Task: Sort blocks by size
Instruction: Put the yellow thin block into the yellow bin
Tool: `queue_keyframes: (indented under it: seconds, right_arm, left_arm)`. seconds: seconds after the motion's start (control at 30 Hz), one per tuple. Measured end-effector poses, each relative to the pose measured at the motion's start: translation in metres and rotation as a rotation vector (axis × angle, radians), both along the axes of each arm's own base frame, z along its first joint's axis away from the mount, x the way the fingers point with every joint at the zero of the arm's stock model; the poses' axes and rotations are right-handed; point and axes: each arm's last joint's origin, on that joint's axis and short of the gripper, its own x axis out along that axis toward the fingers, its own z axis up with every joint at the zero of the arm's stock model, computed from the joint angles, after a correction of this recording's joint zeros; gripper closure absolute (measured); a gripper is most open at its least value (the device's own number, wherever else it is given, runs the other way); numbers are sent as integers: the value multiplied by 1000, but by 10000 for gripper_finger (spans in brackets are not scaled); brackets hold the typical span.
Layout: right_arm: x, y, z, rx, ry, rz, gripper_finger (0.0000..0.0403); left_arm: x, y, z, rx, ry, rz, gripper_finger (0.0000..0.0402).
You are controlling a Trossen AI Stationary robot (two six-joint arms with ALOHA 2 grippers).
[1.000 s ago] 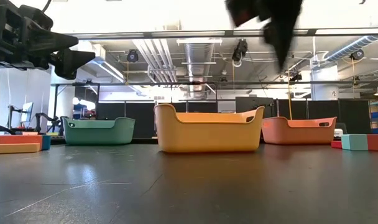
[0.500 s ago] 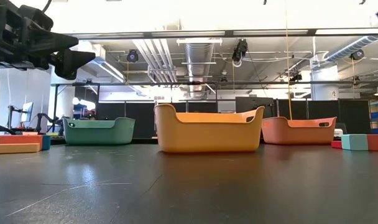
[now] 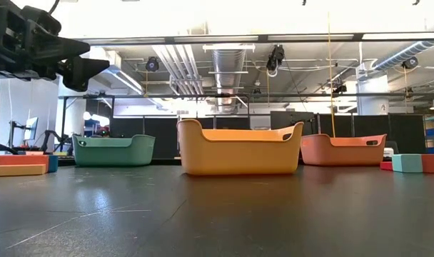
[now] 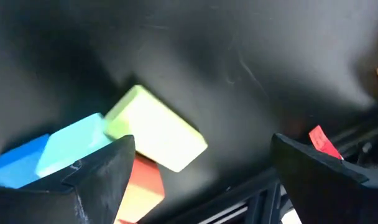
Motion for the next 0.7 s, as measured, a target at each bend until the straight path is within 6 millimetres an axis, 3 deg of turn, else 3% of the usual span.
queue_keyframes:
  seconds: [0.3, 0.7]
  right_arm:
    - [-4, 12, -4, 122, -5, 225, 40]
    - [-2, 16, -20, 195, -91, 323, 40]
  left_arm:
    - [0, 0, 0, 0, 0, 0, 128]
    - [0, 0, 0, 0, 1, 0, 128]
